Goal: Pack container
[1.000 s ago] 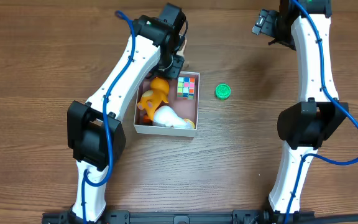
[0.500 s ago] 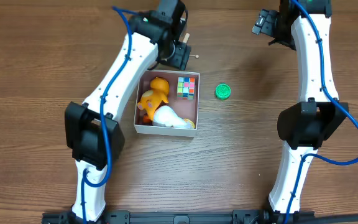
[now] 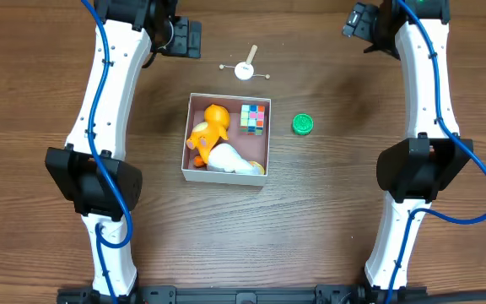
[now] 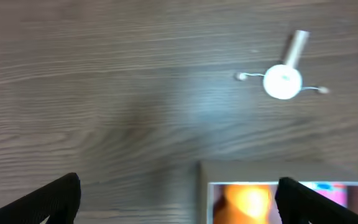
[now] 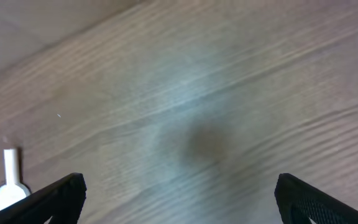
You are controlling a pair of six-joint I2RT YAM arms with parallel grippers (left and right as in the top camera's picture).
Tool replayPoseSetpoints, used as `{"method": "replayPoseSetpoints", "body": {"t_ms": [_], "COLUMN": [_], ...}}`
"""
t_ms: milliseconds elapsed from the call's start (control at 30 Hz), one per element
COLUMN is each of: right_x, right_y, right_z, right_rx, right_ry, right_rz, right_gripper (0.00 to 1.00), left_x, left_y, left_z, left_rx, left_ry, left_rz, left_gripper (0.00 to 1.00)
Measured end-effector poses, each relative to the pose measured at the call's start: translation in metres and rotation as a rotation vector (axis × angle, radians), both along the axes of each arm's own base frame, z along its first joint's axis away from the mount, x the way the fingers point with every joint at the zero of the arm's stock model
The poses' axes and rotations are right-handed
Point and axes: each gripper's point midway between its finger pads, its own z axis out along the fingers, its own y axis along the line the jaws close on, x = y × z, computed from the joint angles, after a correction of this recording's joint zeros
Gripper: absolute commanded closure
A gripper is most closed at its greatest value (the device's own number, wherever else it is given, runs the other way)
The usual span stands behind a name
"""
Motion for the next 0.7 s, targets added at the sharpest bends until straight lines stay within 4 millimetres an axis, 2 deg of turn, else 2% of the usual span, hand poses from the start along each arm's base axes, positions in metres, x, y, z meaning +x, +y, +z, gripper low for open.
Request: {"method": "replayPoseSetpoints", "body": {"t_ms": [67, 200, 267, 367, 400, 467, 533, 600, 700], "right_x": [0.004, 0.039, 0.038, 0.027, 0.018, 0.001, -0.016, -0.034, -0.037], "right_y": [0.005, 0.051, 0.063, 0.103, 0.124, 0.151, 0.157, 0.144, 0.12], "right_z": [0.002, 0.027, 0.028, 0.022, 0.017, 0.01, 0.001, -0.008, -0.011], "right_rx": [0.03, 0.234, 0.255, 0.225, 0.193, 0.14, 0.095, 0.073, 0.085], "right_ry": [-0.018, -0.191, -0.193, -0.151, -0.119, -0.068, -0.001, 0.085, 0.117], "right_rz": [0.015, 0.153, 0.18, 0.233, 0.253, 0.274, 0.259, 0.201, 0.132], "right_gripper": [0.0, 0.0, 0.0, 0.0, 0.0, 0.0, 0.0, 0.0, 0.0], "left_x": [0.002, 0.004, 0.005, 0.005, 0.005, 0.005, 0.003, 0.0, -0.004], "left_y": [0.016, 0.041, 0.045, 0.048, 0.048, 0.048, 0.048, 0.048, 0.049], "left_z": [0.001, 0.002, 0.002, 0.002, 0.002, 0.002, 0.001, 0.0, -0.002], "left_rx": [0.057, 0.1, 0.104, 0.107, 0.106, 0.107, 0.108, 0.11, 0.114], "left_ry": [-0.011, -0.014, -0.014, -0.014, -0.014, -0.014, -0.007, 0.007, 0.026], "left_rz": [0.039, 0.094, 0.102, 0.107, 0.107, 0.107, 0.106, 0.106, 0.105], "left_gripper": [0.0, 0.0, 0.0, 0.0, 0.0, 0.0, 0.0, 0.0, 0.0]}}
